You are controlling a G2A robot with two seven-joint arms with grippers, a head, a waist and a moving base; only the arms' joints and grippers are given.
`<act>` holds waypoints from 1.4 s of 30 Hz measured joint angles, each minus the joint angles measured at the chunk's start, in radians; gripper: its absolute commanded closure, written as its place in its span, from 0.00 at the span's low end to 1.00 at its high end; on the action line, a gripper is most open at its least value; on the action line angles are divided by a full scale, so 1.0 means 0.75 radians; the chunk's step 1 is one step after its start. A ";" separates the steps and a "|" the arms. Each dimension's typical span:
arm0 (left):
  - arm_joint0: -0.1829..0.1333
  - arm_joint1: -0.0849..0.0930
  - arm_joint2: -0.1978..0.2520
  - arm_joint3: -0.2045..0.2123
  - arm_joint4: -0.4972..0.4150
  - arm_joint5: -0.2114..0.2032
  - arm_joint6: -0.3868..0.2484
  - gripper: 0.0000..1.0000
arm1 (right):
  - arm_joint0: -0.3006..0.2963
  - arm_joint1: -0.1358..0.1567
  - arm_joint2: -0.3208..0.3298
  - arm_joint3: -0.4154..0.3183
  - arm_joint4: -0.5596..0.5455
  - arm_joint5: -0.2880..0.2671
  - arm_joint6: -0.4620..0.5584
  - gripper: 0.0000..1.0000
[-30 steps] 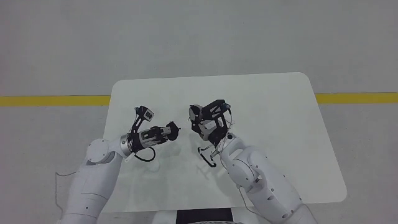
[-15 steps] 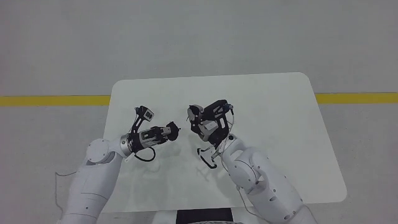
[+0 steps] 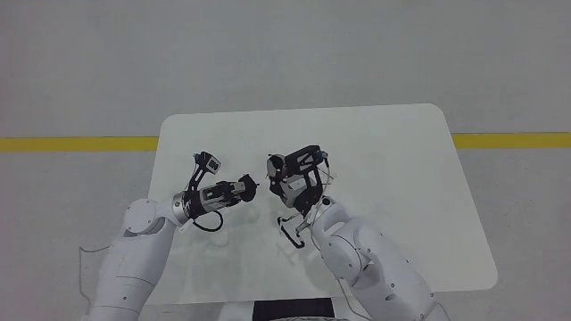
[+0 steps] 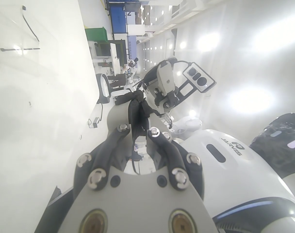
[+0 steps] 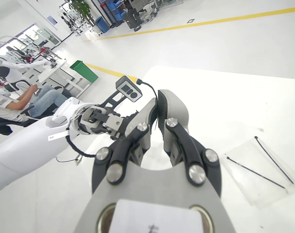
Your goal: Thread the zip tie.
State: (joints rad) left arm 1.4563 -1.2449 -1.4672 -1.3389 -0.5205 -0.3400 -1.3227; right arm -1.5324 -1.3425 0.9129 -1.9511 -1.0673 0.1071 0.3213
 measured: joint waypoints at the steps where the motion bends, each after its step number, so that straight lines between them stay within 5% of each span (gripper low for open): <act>1: 0.000 0.000 0.000 0.000 0.000 0.000 0.000 1.00 | 0.000 -0.001 -0.003 -0.003 -0.004 0.004 0.003 1.00; 42: 0.000 0.000 0.000 0.000 0.000 0.000 0.000 1.00 | -0.008 -0.012 -0.042 -0.016 -0.028 0.023 0.013 1.00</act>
State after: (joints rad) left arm 1.4563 -1.2449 -1.4672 -1.3389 -0.5205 -0.3400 -1.3227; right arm -1.5385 -1.3513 0.8814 -1.9632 -1.0880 0.1244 0.3311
